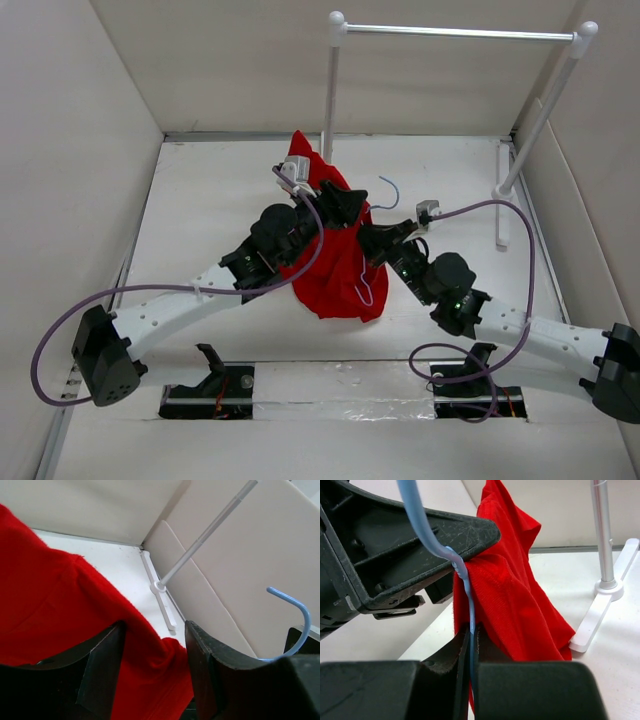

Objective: Place the t-shirt on the hanger

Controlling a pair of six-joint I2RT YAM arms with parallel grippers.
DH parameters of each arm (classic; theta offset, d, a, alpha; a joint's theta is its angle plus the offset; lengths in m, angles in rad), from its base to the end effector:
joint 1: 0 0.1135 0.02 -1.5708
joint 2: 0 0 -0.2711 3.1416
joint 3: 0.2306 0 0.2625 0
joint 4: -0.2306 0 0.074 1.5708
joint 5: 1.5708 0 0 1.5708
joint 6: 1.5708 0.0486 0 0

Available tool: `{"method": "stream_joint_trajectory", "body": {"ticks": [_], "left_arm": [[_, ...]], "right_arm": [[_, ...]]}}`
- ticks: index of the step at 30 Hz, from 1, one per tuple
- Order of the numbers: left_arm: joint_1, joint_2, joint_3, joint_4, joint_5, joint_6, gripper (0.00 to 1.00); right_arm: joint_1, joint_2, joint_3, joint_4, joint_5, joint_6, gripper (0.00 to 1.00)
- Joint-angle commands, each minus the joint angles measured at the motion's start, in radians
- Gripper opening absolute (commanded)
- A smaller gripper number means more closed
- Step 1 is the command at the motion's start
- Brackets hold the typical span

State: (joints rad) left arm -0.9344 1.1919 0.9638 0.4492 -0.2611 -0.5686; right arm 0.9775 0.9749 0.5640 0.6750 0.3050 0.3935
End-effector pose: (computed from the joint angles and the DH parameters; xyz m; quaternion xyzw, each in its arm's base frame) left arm 0.1885 -0.2340 0.3926 0.0127 0.6276 -0.4691 0.6212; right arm 0.1476 0.1927 0.3222 -0.0574 0.6101 0.4254 0.6660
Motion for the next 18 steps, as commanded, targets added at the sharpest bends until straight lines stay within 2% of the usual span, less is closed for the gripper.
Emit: {"method": "stream_joint_trajectory", "body": {"ticks": [1, 6, 7, 9, 12, 13, 18], "left_arm": [[-0.001, -0.04, -0.02, 0.089, -0.056, -0.026, 0.47], [-0.001, -0.029, -0.022, 0.117, -0.06, -0.034, 0.38], [-0.001, -0.011, -0.011, 0.115, -0.037, -0.034, 0.31], [-0.001, -0.002, -0.02, 0.137, -0.007, -0.048, 0.26], [-0.001, 0.012, -0.03, 0.143, 0.022, -0.06, 0.13], [-0.001, 0.008, -0.031, 0.132, 0.02, -0.06, 0.02], [0.028, -0.064, -0.118, 0.163, 0.009, -0.094, 0.0]], "right_arm": [[0.012, -0.028, 0.054, 0.13, 0.034, -0.035, 0.0], [0.012, 0.014, 0.071, 0.127, -0.007, -0.033, 0.0], [0.012, 0.03, 0.077, 0.126, -0.012, -0.03, 0.0], [0.021, 0.063, 0.089, 0.13, -0.023, -0.018, 0.0], [0.021, 0.08, 0.08, 0.143, 0.006, -0.004, 0.0], [0.021, 0.085, 0.077, 0.143, 0.012, 0.001, 0.0], [0.03, 0.087, 0.053, 0.127, 0.014, 0.041, 0.02]]}}
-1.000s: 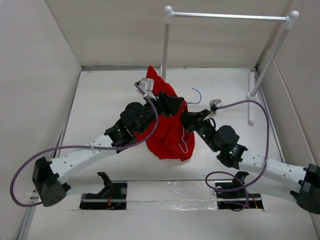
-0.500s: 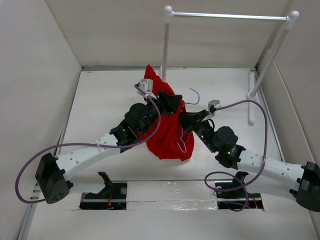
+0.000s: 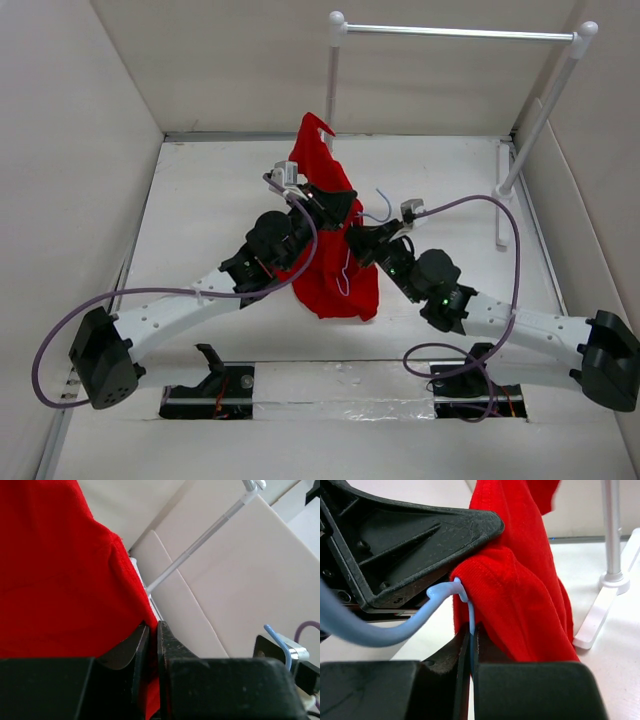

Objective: Place the t-shirt on the hanger

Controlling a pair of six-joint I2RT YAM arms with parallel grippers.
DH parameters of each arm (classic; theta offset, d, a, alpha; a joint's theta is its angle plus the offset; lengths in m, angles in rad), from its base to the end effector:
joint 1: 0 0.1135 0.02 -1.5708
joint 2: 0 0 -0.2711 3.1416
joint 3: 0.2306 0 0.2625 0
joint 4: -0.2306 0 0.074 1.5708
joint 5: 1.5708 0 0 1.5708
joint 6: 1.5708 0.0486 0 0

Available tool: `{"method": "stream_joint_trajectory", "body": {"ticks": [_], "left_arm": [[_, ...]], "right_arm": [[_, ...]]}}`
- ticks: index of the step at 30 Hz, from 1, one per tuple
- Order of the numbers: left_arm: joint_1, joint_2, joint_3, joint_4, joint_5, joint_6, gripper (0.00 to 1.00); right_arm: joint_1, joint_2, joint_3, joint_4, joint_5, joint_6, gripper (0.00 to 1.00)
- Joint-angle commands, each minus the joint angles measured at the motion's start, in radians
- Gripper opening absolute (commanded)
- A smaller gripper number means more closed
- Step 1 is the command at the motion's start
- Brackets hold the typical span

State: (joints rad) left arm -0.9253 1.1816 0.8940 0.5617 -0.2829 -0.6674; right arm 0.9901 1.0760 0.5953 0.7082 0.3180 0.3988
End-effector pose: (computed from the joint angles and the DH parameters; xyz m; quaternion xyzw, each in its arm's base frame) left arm 0.1885 -0.2278 0.3820 -0.0346 0.6073 -0.5045 0.6127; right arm 0.1568 0.2113 0.3142 -0.0605 0.6239 0.4189 0.6570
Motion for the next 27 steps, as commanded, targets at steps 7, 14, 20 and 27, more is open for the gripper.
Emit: {"method": "stream_joint_trajectory", "body": {"ticks": [7, 14, 20, 27], "left_arm": [[0.176, -0.143, -0.161, 0.105, 0.192, -0.115, 0.0], [0.23, -0.174, -0.202, 0.156, 0.277, -0.176, 0.0], [0.24, -0.2, -0.207, 0.173, 0.324, -0.199, 0.0], [0.24, -0.212, -0.225, 0.191, 0.32, -0.213, 0.0]], "right_arm": [[0.018, -0.08, -0.024, -0.009, -0.028, 0.081, 0.39], [0.018, -0.217, -0.106, -0.174, -0.065, 0.144, 0.22], [0.018, -0.171, -0.224, -0.202, -0.016, 0.262, 0.0], [0.027, -0.013, -0.169, -0.257, -0.031, 0.33, 0.54]]}}
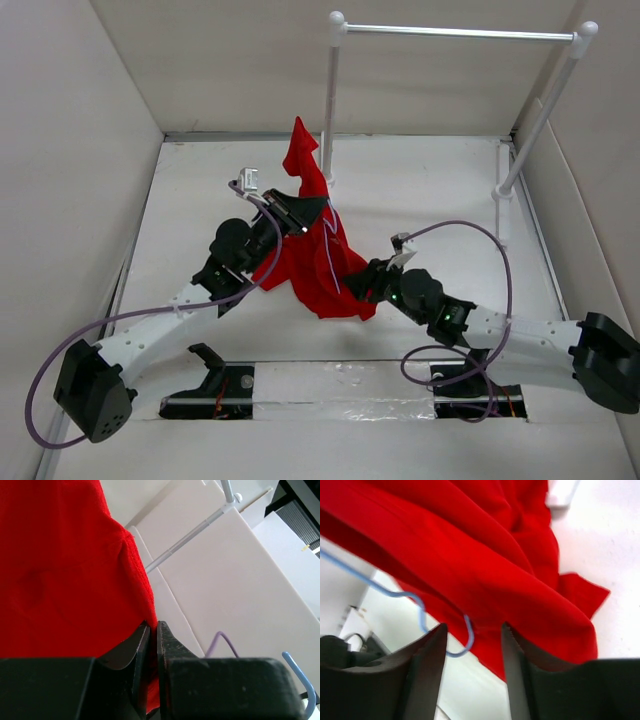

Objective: Place the t-shirt on the hanger

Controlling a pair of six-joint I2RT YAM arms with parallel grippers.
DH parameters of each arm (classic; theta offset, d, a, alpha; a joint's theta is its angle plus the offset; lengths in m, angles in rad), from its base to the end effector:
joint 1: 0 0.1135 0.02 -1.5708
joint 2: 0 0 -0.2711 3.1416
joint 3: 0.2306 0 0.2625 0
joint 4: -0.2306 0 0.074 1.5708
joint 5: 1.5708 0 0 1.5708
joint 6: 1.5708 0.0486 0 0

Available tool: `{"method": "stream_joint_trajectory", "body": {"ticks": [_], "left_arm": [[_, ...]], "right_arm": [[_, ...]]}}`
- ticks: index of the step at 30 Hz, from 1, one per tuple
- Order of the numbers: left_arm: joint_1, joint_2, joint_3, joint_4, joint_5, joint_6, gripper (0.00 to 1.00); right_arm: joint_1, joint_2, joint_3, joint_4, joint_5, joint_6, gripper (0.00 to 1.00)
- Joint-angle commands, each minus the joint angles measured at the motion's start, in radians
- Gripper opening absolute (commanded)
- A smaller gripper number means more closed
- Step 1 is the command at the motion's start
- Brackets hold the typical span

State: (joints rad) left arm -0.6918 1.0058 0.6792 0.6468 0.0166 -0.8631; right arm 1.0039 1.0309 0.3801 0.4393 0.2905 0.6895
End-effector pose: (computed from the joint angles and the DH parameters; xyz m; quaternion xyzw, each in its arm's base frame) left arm 0.1939 -0.1617 0.3559 -0.0434 0.5837 -0.5722 0.5744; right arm 0.1397 0.1934 0.2136 -0.0306 0.7744 0.3913 0.4963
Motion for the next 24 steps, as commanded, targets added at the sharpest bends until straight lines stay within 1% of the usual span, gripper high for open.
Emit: {"method": "stream_joint_trajectory", "body": {"ticks": [1, 5, 8, 9, 10, 13, 15, 17, 18, 19, 23, 24], "left_arm": [[0.006, -0.041, -0.016, 0.116, 0.02, -0.019, 0.0], [0.006, -0.039, -0.01, 0.103, 0.022, -0.014, 0.0], [0.006, -0.056, -0.03, 0.117, 0.022, -0.022, 0.0], [0.006, -0.059, -0.029, 0.117, 0.02, -0.022, 0.0], [0.006, -0.056, -0.024, 0.114, 0.02, -0.019, 0.0], [0.006, -0.061, -0.013, 0.106, 0.013, -0.013, 0.0], [0.006, -0.062, -0.02, 0.132, -0.004, -0.016, 0.0], [0.006, -0.049, -0.007, 0.161, -0.006, -0.019, 0.0], [0.006, -0.041, 0.0, 0.171, -0.038, -0.017, 0.0], [0.006, -0.024, 0.006, 0.181, -0.041, -0.017, 0.0], [0.015, 0.025, 0.022, 0.278, -0.049, -0.059, 0.0], [0.015, 0.039, 0.026, 0.287, -0.055, -0.069, 0.0]], "right_arm": [[0.013, 0.041, 0.049, 0.019, -0.008, 0.042, 0.56], [0.024, 0.083, 0.068, 0.045, 0.024, 0.054, 0.55], [0.024, 0.113, 0.083, 0.033, 0.09, 0.059, 0.45], [0.024, 0.116, 0.089, 0.026, 0.11, 0.067, 0.36], [0.024, 0.121, 0.086, 0.03, 0.113, 0.07, 0.29], [0.024, 0.139, 0.089, 0.036, 0.11, 0.076, 0.14], [0.033, 0.144, 0.092, 0.009, 0.113, 0.084, 0.0], [0.058, 0.132, 0.074, -0.002, 0.116, 0.096, 0.0], [0.058, 0.129, 0.065, -0.007, 0.118, 0.113, 0.0], [0.07, 0.123, 0.043, -0.01, 0.113, 0.122, 0.0], [0.105, 0.116, 0.013, -0.042, 0.102, 0.15, 0.0], [0.13, 0.107, 0.01, -0.057, 0.104, 0.159, 0.0]]}}
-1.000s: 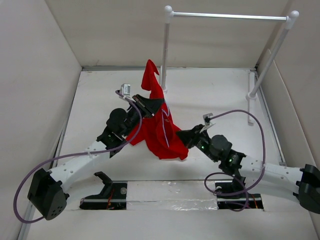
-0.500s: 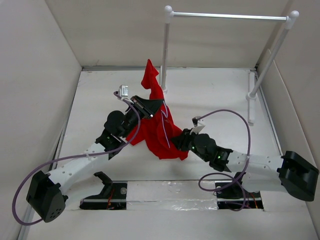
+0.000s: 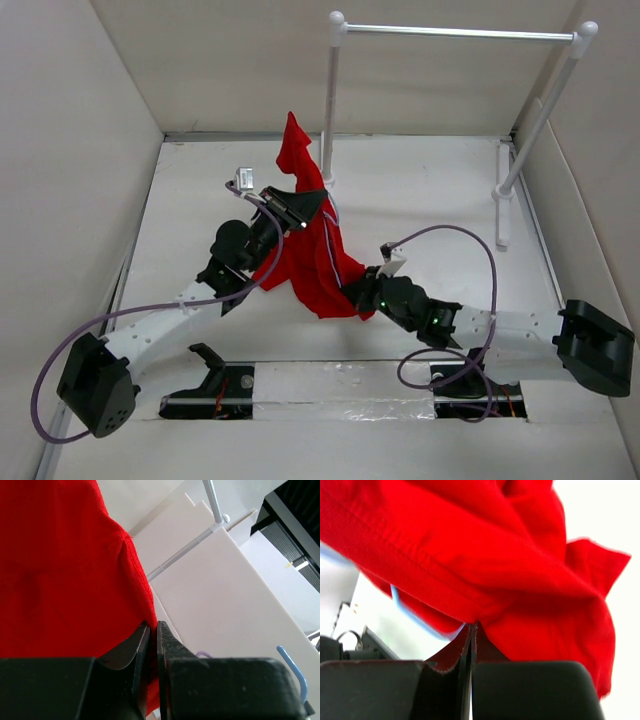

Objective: Place the t-shirt on the hanger

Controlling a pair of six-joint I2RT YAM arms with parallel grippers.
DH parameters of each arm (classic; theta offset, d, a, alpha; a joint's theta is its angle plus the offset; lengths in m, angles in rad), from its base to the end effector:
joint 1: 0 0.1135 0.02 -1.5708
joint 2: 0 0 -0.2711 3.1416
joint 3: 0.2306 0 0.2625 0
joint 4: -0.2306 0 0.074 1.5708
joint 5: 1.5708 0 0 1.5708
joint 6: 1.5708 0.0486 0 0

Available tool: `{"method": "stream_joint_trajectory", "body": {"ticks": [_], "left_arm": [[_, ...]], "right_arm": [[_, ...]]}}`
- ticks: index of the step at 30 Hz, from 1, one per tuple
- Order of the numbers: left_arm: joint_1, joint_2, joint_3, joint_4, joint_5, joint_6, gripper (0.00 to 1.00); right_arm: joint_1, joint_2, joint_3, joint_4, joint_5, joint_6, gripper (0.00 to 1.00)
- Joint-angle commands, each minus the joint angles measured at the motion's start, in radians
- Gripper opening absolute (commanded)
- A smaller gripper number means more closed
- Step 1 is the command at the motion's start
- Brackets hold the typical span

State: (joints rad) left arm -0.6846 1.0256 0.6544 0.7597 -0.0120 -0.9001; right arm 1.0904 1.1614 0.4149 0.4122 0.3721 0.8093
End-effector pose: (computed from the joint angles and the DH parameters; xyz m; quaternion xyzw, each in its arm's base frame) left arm 0.1962 -0.1594 0.3550 -0.0649 0.5535 -0.5888 0.5854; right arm 0.1326 0.2163 0.1936 -0.0060 0.8080 0.3756 0.4540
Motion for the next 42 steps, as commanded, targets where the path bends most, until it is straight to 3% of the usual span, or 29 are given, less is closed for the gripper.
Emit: {"method": "stream_joint_trajectory", "body": {"ticks": [1, 8, 17, 24, 27, 32, 39, 42], "left_arm": [[0.008, 0.042, 0.057, 0.185, -0.032, -0.033, 0.0], [0.04, 0.102, 0.06, 0.251, -0.088, -0.017, 0.0], [0.04, 0.152, -0.021, 0.316, -0.036, -0.029, 0.0], [0.04, 0.179, -0.13, 0.368, 0.038, -0.1, 0.0], [0.04, 0.145, -0.18, 0.374, 0.043, -0.103, 0.0], [0.066, 0.059, -0.214, 0.267, 0.082, -0.1, 0.0], [0.079, 0.031, -0.28, 0.205, 0.198, -0.129, 0.0], [0.079, 0.051, -0.334, 0.257, 0.224, -0.163, 0.0]], "right_arm": [[0.058, -0.029, -0.027, -0.039, 0.028, 0.045, 0.0], [0.167, -0.147, -0.005, -0.214, 0.099, 0.087, 0.0], [0.192, -0.33, 0.106, -0.326, 0.114, 0.03, 0.0], [0.192, -0.16, 0.416, -0.374, 0.163, -0.162, 0.0], [0.16, -0.056, 0.464, -0.336, 0.131, -0.185, 0.0], [0.1, -0.017, 0.384, -0.254, 0.062, -0.154, 0.0], [0.089, 0.061, 0.335, -0.334, -0.035, -0.107, 0.0], [0.111, 0.061, 0.335, -0.363, -0.042, -0.102, 0.18]]}}
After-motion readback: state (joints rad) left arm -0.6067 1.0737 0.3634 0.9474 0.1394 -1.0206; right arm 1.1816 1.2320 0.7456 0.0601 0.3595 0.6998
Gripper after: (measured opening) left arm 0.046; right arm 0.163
